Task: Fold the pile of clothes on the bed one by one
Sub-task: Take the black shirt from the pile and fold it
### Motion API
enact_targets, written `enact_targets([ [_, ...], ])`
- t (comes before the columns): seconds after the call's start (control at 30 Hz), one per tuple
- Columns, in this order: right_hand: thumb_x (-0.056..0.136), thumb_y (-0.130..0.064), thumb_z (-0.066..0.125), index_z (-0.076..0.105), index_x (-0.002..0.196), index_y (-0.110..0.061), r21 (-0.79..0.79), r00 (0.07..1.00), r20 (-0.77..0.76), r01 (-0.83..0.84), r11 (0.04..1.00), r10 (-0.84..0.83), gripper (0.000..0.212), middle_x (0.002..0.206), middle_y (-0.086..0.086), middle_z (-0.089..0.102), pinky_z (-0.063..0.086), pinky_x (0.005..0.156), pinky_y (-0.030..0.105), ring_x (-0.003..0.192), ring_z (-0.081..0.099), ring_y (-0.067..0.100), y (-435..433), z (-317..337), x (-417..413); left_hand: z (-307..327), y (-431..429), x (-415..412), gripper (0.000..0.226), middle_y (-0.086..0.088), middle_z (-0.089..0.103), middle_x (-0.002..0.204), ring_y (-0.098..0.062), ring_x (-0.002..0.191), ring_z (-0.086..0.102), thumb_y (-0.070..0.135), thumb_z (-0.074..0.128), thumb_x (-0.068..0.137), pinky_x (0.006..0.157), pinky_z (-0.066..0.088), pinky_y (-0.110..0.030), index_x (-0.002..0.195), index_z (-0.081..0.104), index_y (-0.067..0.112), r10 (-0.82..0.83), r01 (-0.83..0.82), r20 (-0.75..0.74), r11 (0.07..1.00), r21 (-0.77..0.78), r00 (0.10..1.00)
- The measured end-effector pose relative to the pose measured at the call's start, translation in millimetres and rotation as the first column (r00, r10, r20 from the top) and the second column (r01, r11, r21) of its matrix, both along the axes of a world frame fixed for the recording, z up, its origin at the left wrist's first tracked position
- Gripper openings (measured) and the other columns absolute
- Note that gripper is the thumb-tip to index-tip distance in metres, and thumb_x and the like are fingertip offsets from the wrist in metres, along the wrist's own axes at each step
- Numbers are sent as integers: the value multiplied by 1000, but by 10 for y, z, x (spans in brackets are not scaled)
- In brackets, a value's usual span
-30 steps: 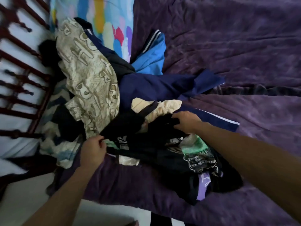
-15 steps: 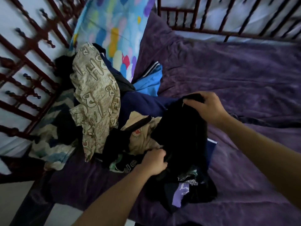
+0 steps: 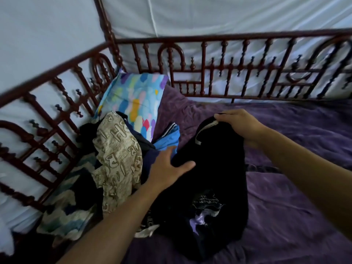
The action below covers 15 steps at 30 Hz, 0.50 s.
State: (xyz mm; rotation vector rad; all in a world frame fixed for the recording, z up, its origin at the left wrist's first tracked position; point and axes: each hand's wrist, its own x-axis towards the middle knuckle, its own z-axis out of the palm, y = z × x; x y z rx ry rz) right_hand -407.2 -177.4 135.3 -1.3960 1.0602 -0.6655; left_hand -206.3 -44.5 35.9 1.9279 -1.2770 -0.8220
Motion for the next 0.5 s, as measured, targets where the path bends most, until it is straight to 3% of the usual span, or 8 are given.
enact_targets([
  [0.07,91,-18,64,73,86,-5,16,997,75,1,1000,-2,17,79,12,73,55,55,26,66,71,22,253,244,63,-26,84,-235,60,2,57,119,-19,111,56,56,66,76,94,46,-39,126,51,26,-98,81,161,991,110,982],
  [0.17,91,-22,64,74,77,-12,74,984,166,47,996,-58,20,78,10,73,55,54,26,69,72,22,573,597,-48,-47,251,-280,30,-13,63,114,-34,108,59,24,54,89,85,48,-40,117,59,13,-14,-33,259,984,175,966],
  [0.23,90,-23,65,75,71,-13,87,972,195,116,989,-131,24,74,8,73,55,53,27,65,72,20,742,778,-227,27,378,-269,22,-8,67,104,-30,102,62,24,55,90,80,48,-35,107,62,13,52,-59,156,998,37,986],
  [0.27,89,-24,66,74,74,-11,93,964,204,155,984,-171,21,74,7,73,55,53,28,65,71,21,832,849,-317,124,440,-309,22,-2,68,98,-25,98,63,32,58,89,77,48,-32,103,62,16,53,-52,21,996,-67,998],
  [0.33,87,-24,69,72,85,-6,118,947,215,216,969,-238,18,78,9,73,57,57,30,69,72,22,1031,938,-457,364,521,-506,45,6,65,98,-16,94,62,60,59,78,76,48,-26,107,56,26,-22,-23,-216,979,-204,976],
  [0.37,85,-24,70,71,89,-4,133,941,217,236,963,-261,20,81,10,74,57,59,31,72,72,23,1139,968,-501,445,530,-630,56,6,63,103,-14,96,61,69,58,72,80,48,-29,111,53,30,-64,18,-208,976,-216,976],
  [0.43,83,-23,72,71,93,-3,152,927,230,268,951,-297,23,84,10,75,58,60,32,76,73,24,1359,1024,-580,514,537,-868,54,1,62,108,-21,98,61,64,58,70,81,48,-40,112,52,30,-94,98,33,981,-170,995],
  [0.5,82,-22,73,71,91,-4,164,910,259,290,943,-325,20,84,10,75,57,60,31,75,73,24,1549,1129,-716,515,602,-978,34,-9,66,106,-33,101,62,40,56,78,79,49,-41,106,59,21,-75,107,270,988,-107,960],
])
